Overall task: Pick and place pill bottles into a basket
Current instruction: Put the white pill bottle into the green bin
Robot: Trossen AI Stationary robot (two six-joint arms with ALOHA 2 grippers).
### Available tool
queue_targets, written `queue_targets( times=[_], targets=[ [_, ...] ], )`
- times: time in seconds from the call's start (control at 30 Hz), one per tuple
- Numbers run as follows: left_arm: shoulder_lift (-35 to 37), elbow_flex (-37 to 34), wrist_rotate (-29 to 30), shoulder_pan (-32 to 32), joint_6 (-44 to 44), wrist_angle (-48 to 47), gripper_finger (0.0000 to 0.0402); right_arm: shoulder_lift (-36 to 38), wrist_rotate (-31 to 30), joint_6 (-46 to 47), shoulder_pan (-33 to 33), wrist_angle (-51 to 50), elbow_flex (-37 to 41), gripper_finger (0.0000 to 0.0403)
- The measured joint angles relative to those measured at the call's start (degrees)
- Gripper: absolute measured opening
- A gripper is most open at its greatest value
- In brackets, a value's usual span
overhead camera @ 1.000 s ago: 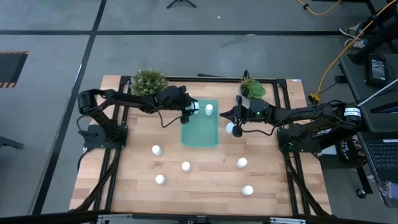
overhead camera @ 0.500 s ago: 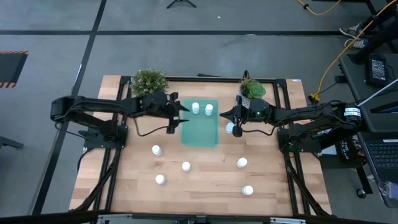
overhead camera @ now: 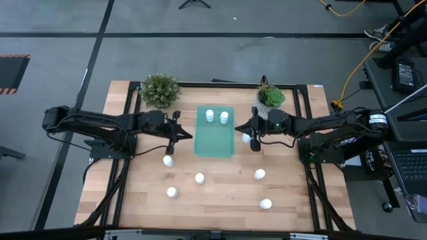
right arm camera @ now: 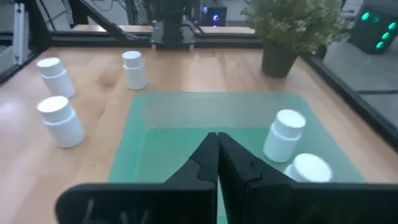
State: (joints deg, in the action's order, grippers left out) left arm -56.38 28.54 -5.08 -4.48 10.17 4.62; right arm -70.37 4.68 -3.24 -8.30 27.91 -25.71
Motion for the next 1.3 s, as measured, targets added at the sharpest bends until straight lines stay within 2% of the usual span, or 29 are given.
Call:
queue_targets(
  times=[0.13,0.23,0.43,0.53,0.63,0.73,0.87,1.07,1.3],
  targets=[
    [1.73,-1.22,-0.03,0.44,0.00,1.80,0.0006,0.00,-0.22,0.22,1.77,-1.34,-0.02,0.0017],
    [2.34,-1.23,-0.03,0.43,-0.17,1.90,0.0007,0.04,-2.12,-0.20,3.15,-6.30,-1.99,0.0033],
    [2.34,-1.23,0.18,0.43,0.03,3.16,0.0002,0.07,-9.41,0.48,6.20,-27.99,-10.47,0.0050],
    [2.34,-1.23,1.09,0.17,1.22,3.10,0.0002,0.07,-11.56,5.75,7.21,-40.69,-14.79,0.0048],
    [2.34,-1.23,1.13,-0.30,2.45,3.11,0.0005,0.09,-14.62,8.78,8.63,-47.77,-17.22,0.0038],
    [2.32,-1.23,1.17,-0.73,2.43,3.07,0.0004,0.09,-16.94,8.80,10.35,-49.55,-17.68,0.0022],
    [2.32,-1.23,1.18,-0.92,2.66,2.91,0.0002,0.34,-17.19,10.76,12.05,-52.46,-17.73,0.0004],
    [2.32,-1.23,1.84,-0.92,6.70,2.90,0.0005,3.11,-17.32,19.67,12.75,-59.15,-17.73,0.0016],
    [2.30,-1.23,5.83,-0.92,7.07,1.93,0.0003,3.43,-17.28,21.00,12.75,-59.41,-17.73,0.0018]
  ],
)
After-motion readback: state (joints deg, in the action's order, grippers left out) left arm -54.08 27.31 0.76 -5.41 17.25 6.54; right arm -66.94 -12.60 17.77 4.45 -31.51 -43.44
